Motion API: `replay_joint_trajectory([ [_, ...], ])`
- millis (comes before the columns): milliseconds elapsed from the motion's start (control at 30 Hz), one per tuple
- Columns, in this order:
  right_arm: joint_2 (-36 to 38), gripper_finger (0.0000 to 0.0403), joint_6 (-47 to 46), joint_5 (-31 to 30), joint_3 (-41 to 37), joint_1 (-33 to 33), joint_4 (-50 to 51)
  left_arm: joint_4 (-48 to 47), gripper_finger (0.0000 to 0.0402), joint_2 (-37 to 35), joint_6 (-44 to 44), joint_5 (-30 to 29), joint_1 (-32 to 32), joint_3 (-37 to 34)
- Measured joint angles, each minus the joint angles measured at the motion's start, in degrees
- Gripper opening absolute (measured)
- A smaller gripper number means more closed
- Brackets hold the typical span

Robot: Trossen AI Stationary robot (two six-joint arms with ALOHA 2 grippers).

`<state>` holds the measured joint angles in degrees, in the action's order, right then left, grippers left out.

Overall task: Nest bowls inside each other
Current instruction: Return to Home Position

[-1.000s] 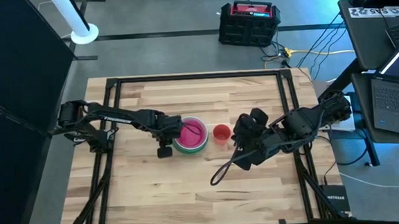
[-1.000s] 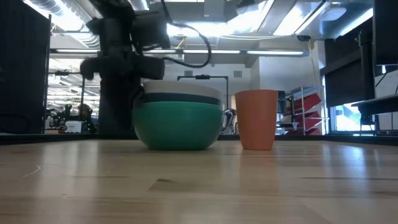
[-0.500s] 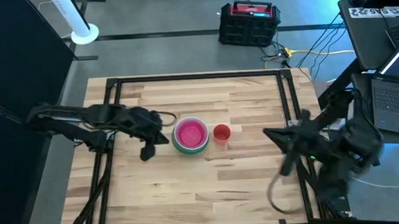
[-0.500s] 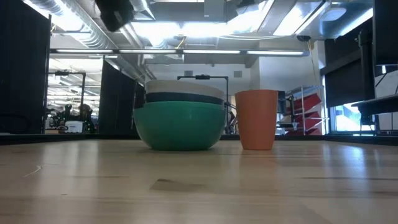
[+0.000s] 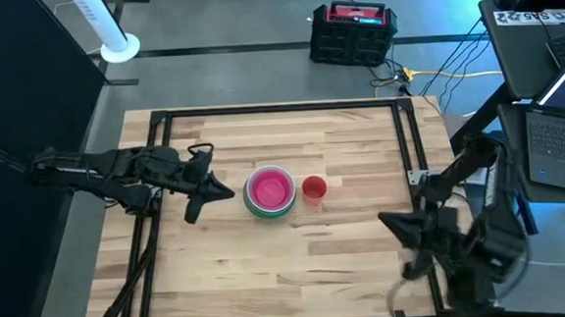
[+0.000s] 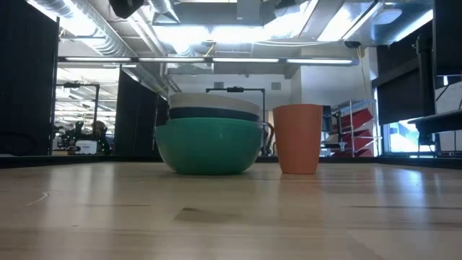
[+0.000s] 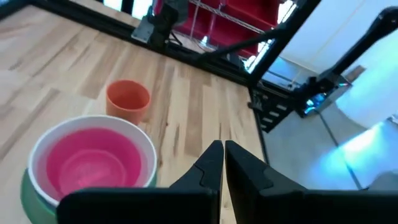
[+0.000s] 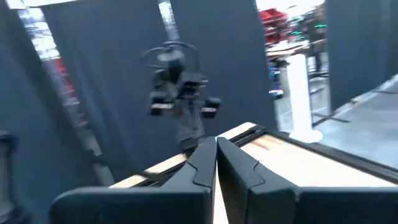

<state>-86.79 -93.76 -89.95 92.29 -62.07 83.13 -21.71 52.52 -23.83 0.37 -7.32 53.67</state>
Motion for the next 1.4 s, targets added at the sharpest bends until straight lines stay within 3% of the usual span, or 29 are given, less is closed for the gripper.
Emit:
replay_joint_trajectory([
  [333,0.03,0.0,-2.59,2.4,-6.85,20.21,6.87,-0.1,0.0,0.1,2.67,-2.08,-1.01,0.0],
  [500,0.75,0.0,5.12,3.16,-5.04,27.42,1.97,-0.11,0.0,0.02,4.42,-2.09,-1.2,0.0],
  [967,28.17,0.0,13.3,6.87,-15.61,39.63,6.83,-4.31,0.0,-3.47,7.82,-2.13,-1.0,-0.02],
  [1133,41.84,0.0,13.18,8.46,-27.11,39.63,5.22,-3.97,0.0,-5.7,6.66,-2.46,0.05,0.0],
  [1400,57.8,0.0,10.72,12.8,-46.65,39.59,-2.84,-3.09,0.0,-9.94,1.27,-8.41,0.84,-0.02],
])
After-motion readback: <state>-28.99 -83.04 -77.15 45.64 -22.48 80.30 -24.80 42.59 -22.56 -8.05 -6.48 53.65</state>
